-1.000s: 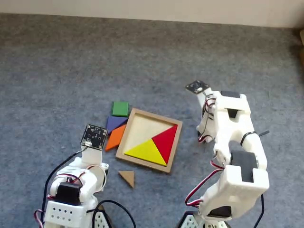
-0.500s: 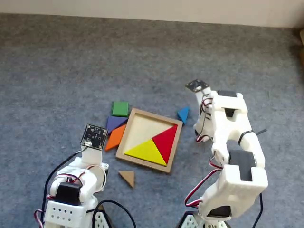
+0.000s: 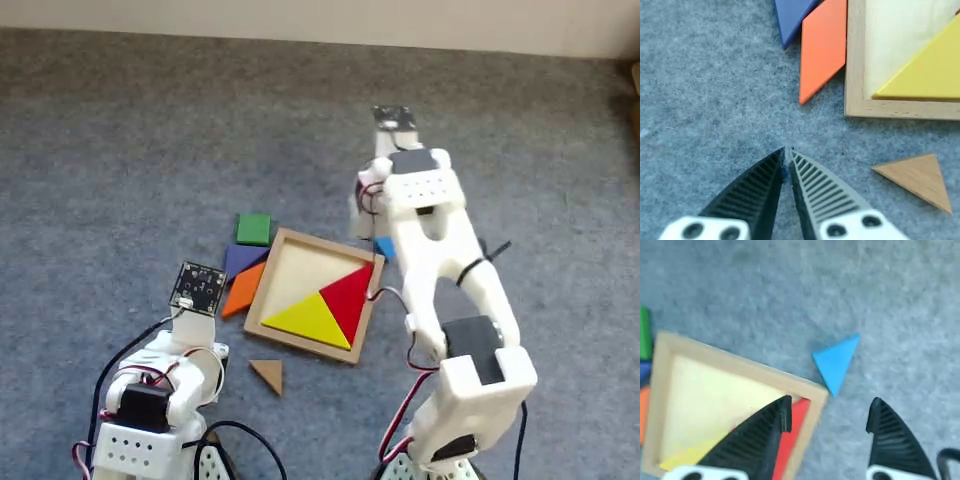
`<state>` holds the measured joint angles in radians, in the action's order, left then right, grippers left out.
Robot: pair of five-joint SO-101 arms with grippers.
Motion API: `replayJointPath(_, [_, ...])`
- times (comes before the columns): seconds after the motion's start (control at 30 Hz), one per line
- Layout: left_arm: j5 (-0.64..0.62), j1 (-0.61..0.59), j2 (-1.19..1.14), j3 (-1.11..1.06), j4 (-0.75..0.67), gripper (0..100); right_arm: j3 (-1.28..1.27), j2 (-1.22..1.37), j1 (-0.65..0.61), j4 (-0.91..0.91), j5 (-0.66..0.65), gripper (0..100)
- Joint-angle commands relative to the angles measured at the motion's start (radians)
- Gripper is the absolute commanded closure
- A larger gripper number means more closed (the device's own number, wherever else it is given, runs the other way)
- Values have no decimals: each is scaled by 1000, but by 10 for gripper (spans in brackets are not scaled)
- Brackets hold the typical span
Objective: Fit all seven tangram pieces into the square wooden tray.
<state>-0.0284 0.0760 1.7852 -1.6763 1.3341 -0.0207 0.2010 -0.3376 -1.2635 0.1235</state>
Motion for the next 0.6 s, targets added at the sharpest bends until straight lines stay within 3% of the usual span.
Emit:
replayJointPath(0.0, [-9,-8,22,-19,2,995,51,1,-15,93,94,754])
replayJointPath(0.3, [-9,-8,22,-19,2,995,130,234,-13,114,144,754])
replayJointPath(0.57, [-9,-8,22,-19,2,995,183,285,19,120,144,754])
